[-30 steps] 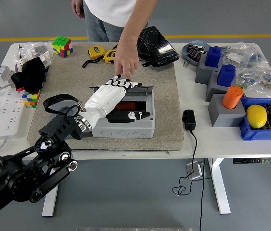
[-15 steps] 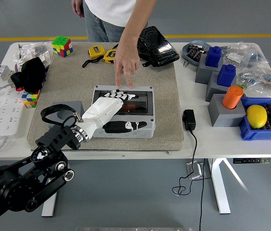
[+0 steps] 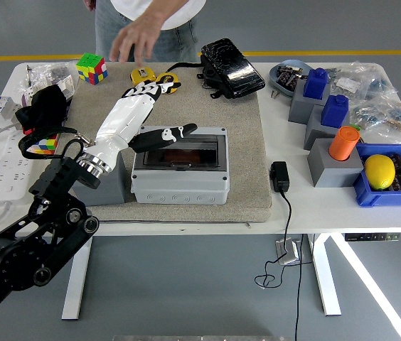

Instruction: Fetch the battery,place it into the box,close the lid of the box

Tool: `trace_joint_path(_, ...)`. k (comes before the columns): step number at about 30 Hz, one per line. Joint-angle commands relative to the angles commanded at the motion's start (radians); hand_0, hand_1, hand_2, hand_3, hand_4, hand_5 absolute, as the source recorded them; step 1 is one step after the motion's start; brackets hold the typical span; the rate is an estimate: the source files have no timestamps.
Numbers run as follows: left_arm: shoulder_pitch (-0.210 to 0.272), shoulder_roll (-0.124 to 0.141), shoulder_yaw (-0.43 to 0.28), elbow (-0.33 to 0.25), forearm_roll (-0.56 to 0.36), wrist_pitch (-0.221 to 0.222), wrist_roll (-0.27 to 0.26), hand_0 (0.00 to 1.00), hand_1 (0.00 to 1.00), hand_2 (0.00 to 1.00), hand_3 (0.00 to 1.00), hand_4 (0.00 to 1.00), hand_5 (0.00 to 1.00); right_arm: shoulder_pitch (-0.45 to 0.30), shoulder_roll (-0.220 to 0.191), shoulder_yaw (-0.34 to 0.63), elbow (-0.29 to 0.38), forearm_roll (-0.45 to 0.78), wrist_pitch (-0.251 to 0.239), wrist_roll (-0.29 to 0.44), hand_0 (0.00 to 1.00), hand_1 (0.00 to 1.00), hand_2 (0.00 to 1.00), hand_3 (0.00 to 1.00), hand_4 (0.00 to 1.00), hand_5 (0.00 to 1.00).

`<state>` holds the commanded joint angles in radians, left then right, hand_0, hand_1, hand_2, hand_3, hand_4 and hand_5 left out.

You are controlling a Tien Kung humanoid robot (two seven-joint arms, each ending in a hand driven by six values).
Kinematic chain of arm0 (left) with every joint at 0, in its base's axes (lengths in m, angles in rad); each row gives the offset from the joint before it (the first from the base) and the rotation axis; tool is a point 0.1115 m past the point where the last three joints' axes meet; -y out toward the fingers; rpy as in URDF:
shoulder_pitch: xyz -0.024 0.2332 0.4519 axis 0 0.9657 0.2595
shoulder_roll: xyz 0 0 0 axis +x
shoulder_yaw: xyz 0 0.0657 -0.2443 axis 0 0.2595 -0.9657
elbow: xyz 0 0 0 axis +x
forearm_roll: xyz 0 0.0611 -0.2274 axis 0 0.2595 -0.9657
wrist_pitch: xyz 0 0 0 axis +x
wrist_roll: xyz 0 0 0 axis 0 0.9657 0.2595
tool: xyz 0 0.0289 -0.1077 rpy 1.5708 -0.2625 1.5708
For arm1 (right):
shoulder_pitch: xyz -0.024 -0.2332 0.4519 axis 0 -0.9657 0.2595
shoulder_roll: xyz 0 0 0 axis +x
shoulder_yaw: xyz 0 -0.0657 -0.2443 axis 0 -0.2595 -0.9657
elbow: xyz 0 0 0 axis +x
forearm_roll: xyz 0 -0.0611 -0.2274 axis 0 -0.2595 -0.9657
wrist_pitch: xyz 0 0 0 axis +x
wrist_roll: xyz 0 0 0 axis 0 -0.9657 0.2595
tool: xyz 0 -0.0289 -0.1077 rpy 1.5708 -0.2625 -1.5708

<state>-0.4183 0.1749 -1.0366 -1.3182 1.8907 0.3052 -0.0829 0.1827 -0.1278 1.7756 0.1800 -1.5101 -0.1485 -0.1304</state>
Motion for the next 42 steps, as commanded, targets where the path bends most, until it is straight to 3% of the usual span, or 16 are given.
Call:
trace_joint_path(6,0.043,-0.015,-0.152,0.005,-0.244,-0.021,-0.114,0.967,0.973,0.946,0.915,0.998,0.998,0.005,0.001,0.0,0.0,0.002,-0.001,0.001,0.846,0.82,0.781,0.809,0.998,0.998)
trace_joint_path(13,0.091,-0.013,-0.314,0.01,-0.484,-0.076,-0.186,0.975,0.979,0.959,0.92,0.998,0.998,0.004,0.002,0.002,0.0,-0.004,0.0,0.0,0.846,0.82,0.781,0.809,0.998,0.998)
trace_joint_path(18,0.115,0.009,-0.381,0.007,-0.641,-0.137,-0.222,0.972,0.982,0.964,0.921,0.998,0.998,0.004,0.0,-0.01,0.0,-0.001,0.002,0.0,0.846,0.82,0.781,0.809,0.998,0.998)
trace_joint_path(23,0.141,0.027,-0.425,0.01,-0.741,-0.201,-0.218,0.956,0.972,0.94,0.915,0.998,0.998,0.004,-0.003,-0.014,0.0,-0.005,0.003,-0.001,0.846,0.82,0.781,0.809,0.998,0.998)
trace_joint_path(28,0.167,0.038,-0.463,0.026,-0.744,-0.269,-0.161,0.956,0.972,0.94,0.915,0.998,0.998,0.007,-0.007,-0.019,0.0,-0.007,0.003,-0.001,0.846,0.82,0.781,0.809,0.998,0.998)
trace_joint_path(32,0.187,0.034,-0.484,0.031,-0.744,-0.29,-0.136,0.937,0.964,0.93,0.913,0.998,0.998,0.006,-0.008,-0.02,0.0,-0.01,0.004,-0.001,0.846,0.82,0.781,0.809,0.998,0.998)
trace_joint_path(42,0.219,0.024,-0.52,0.032,-0.743,-0.293,-0.12,0.925,0.955,0.925,0.912,0.998,0.998,-0.006,-0.002,-0.018,0.0,-0.018,0.007,0.0,0.846,0.821,0.781,0.809,0.998,0.998)
